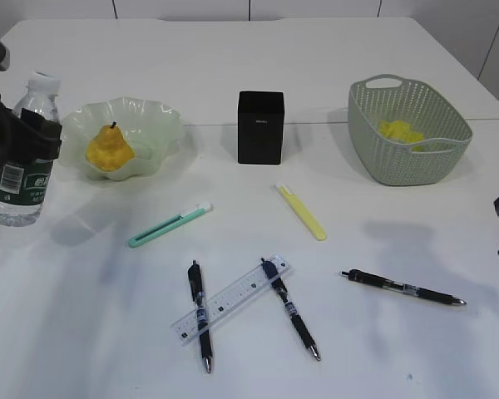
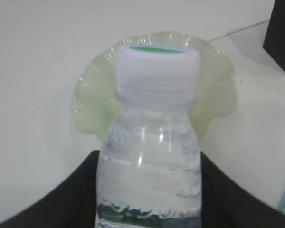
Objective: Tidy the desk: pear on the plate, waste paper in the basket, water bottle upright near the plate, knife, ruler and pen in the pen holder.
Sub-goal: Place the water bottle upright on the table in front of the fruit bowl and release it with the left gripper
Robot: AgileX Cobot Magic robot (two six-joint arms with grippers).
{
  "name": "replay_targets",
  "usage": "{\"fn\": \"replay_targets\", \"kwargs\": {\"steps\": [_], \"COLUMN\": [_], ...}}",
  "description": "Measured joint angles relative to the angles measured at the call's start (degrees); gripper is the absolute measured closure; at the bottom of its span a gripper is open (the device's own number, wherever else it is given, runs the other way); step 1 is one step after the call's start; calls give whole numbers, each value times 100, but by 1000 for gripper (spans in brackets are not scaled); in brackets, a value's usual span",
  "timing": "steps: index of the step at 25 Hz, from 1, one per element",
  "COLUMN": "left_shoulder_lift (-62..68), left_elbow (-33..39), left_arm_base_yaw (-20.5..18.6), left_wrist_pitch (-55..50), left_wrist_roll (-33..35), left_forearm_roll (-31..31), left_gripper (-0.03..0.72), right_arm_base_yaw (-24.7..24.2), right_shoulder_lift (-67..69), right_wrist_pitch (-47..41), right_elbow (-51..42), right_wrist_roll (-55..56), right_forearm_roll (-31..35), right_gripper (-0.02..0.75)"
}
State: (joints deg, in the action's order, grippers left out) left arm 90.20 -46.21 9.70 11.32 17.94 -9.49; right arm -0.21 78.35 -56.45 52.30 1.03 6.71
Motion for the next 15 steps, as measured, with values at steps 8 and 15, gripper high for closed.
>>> {"fn": "replay_targets", "kwargs": {"steps": [8,15], "left_shoulder_lift": [-14,-28], "left_elbow": [1029,1066], "left_arm_base_yaw": [12,12], "left_wrist_pitch": [2720,2968], "left_wrist_roll": [-96,-145], "left_forearm_roll": [-57,-60], "left_gripper": [320,320], "right_arm_base_yaw": [0,0], "right_shoulder_lift": [0,0], "right_wrist_pitch": [0,0], "right_elbow": [0,0], "right_wrist_roll": [0,0], "right_forearm_roll": [0,0], "right_gripper": [387,387]}}
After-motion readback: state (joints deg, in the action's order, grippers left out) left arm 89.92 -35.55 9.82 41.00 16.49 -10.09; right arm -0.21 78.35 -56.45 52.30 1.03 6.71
